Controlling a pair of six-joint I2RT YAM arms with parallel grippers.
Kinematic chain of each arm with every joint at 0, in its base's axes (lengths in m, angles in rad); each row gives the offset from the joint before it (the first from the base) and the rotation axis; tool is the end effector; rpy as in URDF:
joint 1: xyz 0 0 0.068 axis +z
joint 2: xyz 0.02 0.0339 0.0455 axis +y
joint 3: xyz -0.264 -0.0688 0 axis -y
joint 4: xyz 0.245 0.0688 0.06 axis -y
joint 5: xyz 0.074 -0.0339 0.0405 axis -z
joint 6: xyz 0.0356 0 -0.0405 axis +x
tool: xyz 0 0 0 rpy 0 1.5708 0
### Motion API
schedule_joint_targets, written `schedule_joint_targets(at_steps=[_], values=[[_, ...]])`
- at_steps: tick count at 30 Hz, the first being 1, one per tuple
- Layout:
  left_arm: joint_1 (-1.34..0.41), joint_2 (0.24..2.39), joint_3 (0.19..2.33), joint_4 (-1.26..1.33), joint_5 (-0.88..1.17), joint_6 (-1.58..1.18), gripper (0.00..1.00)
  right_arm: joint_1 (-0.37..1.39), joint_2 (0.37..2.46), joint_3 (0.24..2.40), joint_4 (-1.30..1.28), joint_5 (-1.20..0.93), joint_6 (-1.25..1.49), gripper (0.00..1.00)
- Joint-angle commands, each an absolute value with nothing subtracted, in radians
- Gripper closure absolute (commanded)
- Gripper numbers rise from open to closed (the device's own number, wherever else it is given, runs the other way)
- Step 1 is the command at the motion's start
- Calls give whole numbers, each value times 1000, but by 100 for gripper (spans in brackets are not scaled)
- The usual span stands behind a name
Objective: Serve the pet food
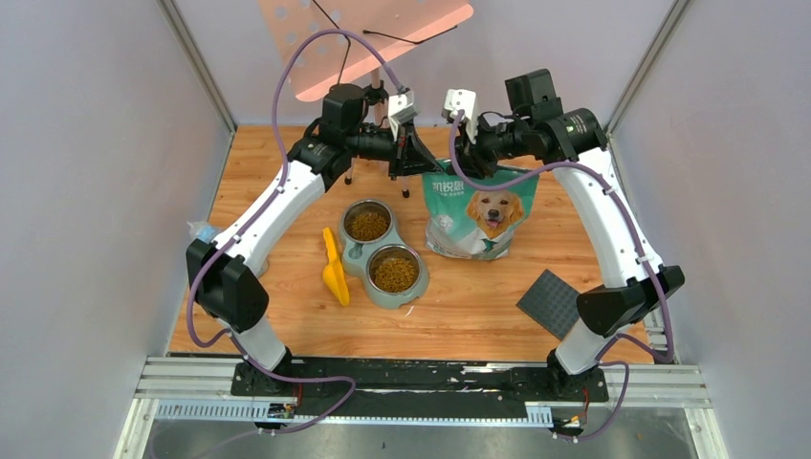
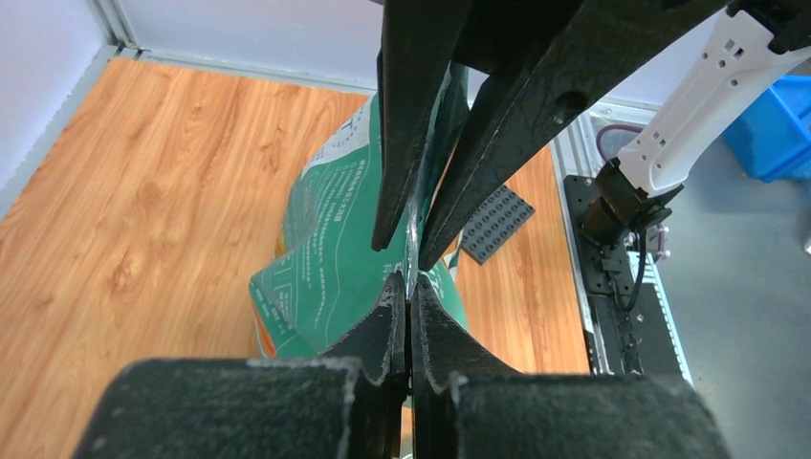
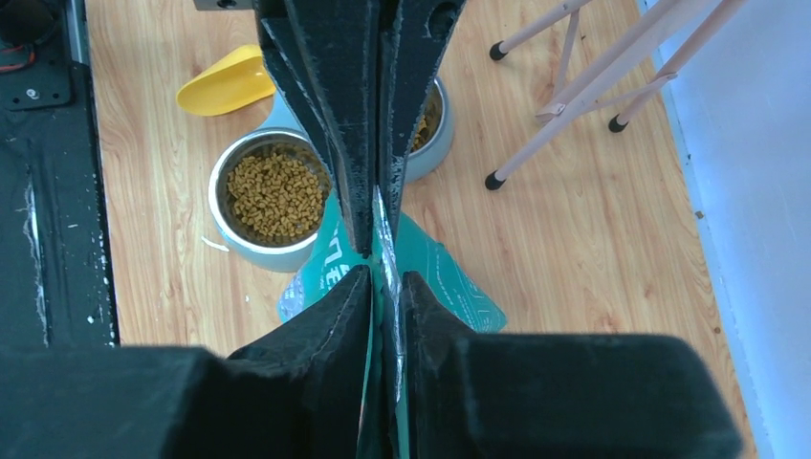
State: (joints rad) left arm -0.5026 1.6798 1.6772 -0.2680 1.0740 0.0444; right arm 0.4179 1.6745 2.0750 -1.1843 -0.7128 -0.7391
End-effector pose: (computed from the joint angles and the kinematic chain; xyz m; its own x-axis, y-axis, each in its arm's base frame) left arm 0.3193 -0.2112 0.4110 -0.1909 0.1291 -0.9731 0.9814 0.0039 -0.1920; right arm 0.2840 0.1516 0.4556 0.0151 -0.5509 -0.8344 -0.9744 0.1791 -0.1359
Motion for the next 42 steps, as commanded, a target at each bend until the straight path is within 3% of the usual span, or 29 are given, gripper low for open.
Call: schedule_joint_targets(at_steps=[1,4,8,10,12,13,16,23,28,33,37,39,42], values=[[-514,1658,1735,-268,1085,73,100,425,1644,2059,-1191,-672,-753,79],[-514,1660,1745,-278,1083,80,100,425,1640,2053,-1193,-640,-760,80],[-514,1665,1754,-299,1081,97,100,423,1629,2044,-1201,-630,-785,100],[-514,1668,1756,-303,1082,102,100,422,1621,2039,-1205,-643,-800,100],[-515,1672,1762,-302,1095,109,91,422,1618,2038,-1208,-657,-805,100],[-518,1674,1764,-303,1091,120,78,422,1619,2039,-1210,-663,-804,100],[-531,1687,1788,-313,1090,155,70,422,1623,2045,-1213,-666,-802,100],[-543,1730,1833,-359,1108,189,80,422,1626,2054,-1213,-655,-790,100],[-544,1737,1848,-432,1129,243,75,422,1627,2055,-1212,-649,-784,100],[-544,1737,1852,-494,1129,302,76,422,1630,2061,-1213,-650,-780,100],[-544,1748,1866,-508,1140,315,95,422,1633,2066,-1213,-639,-779,100],[-543,1755,1886,-530,1141,332,100,421,1632,2066,-1215,-620,-779,93],[-544,1769,1919,-602,1132,387,100,418,1639,2084,-1267,-595,-802,73]])
